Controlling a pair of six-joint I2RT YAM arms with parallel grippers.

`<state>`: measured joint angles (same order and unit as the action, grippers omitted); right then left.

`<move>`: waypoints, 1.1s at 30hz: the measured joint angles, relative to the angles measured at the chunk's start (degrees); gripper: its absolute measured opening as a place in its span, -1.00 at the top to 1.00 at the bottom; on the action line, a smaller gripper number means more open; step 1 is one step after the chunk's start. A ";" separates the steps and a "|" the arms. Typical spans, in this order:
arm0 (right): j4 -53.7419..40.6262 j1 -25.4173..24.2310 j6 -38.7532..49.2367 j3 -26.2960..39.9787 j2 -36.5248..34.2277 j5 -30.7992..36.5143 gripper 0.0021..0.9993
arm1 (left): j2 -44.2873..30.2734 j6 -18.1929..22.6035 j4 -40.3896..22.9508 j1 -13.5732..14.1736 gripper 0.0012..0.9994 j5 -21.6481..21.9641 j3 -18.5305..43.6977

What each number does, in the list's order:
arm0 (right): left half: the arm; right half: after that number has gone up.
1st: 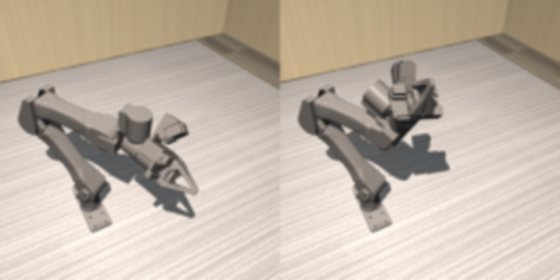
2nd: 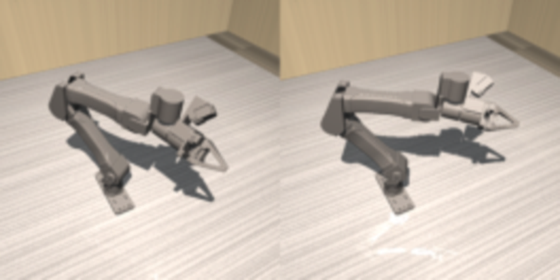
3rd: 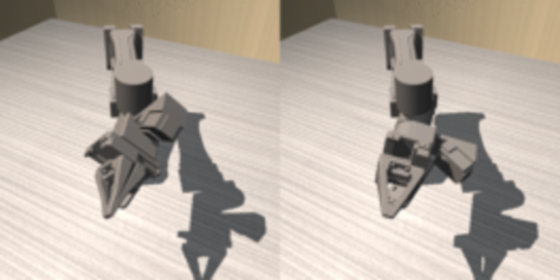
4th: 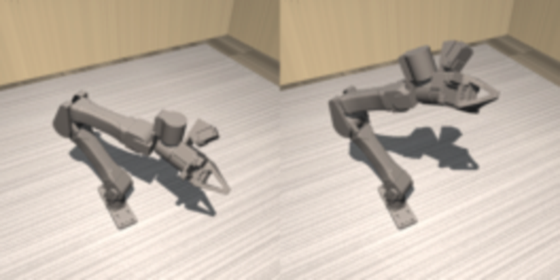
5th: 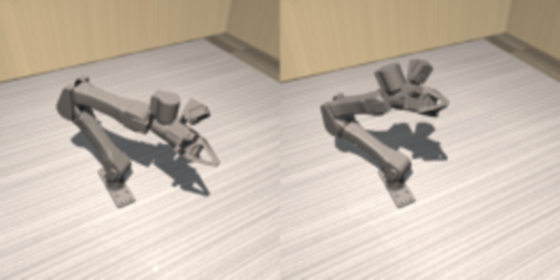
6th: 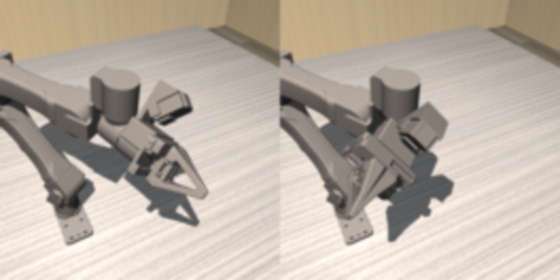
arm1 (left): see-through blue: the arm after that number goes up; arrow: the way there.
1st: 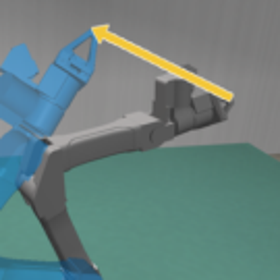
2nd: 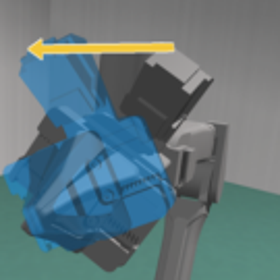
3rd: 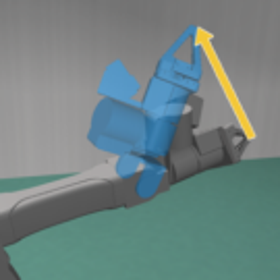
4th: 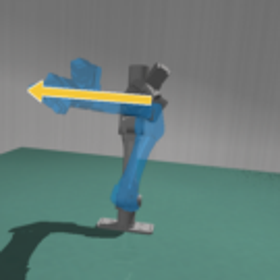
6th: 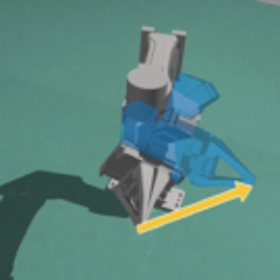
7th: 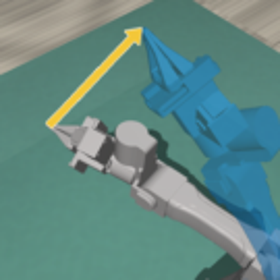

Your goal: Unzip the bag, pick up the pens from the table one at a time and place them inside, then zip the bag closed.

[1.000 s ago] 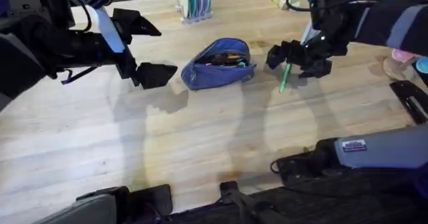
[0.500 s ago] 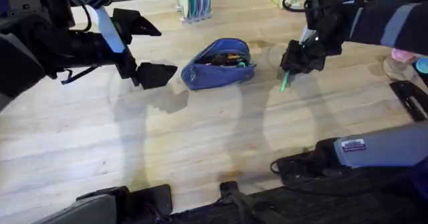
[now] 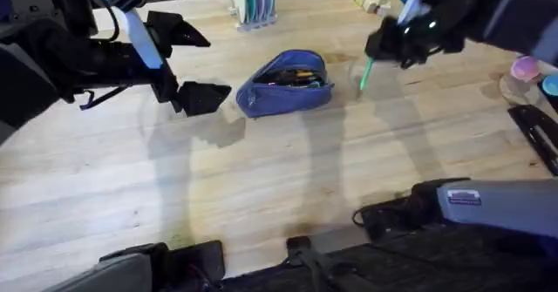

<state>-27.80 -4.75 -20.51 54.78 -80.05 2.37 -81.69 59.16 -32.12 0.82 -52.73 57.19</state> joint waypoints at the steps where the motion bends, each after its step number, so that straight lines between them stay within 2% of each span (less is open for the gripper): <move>1: 0.86 0.00 0.61 0.37 1.19 -0.25 0.94 | 0.00 0.00 0.00 0.00 -0.99 -0.01 0.00; 7: 7.25 0.00 5.92 0.74 7.86 -5.78 0.94 | 0.00 0.00 0.02 0.00 -0.99 0.00 0.00; 12: 13.68 0.02 10.93 0.76 11.21 -15.60 0.94 | 0.00 0.00 0.00 0.00 -0.99 0.00 0.00; 16: 16.32 1.34 18.91 0.79 11.83 -22.61 0.94 | 0.00 -0.02 0.00 0.00 -0.99 0.00 0.00; 20: 16.43 5.58 28.93 0.79 11.83 -26.03 0.94 | 0.00 0.00 0.00 0.00 -0.99 0.00 0.00; 26: 15.62 14.47 47.51 0.79 11.83 -27.77 0.94 | 0.00 0.00 0.00 0.00 -0.99 0.00 0.00; 33: 9.07 21.58 68.25 0.79 11.78 -27.96 0.94 | 0.00 0.00 0.01 0.00 -0.99 0.00 0.00</move>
<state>-18.74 16.83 47.74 55.57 -68.27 -25.58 -81.69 59.16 -32.11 0.82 -52.73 57.19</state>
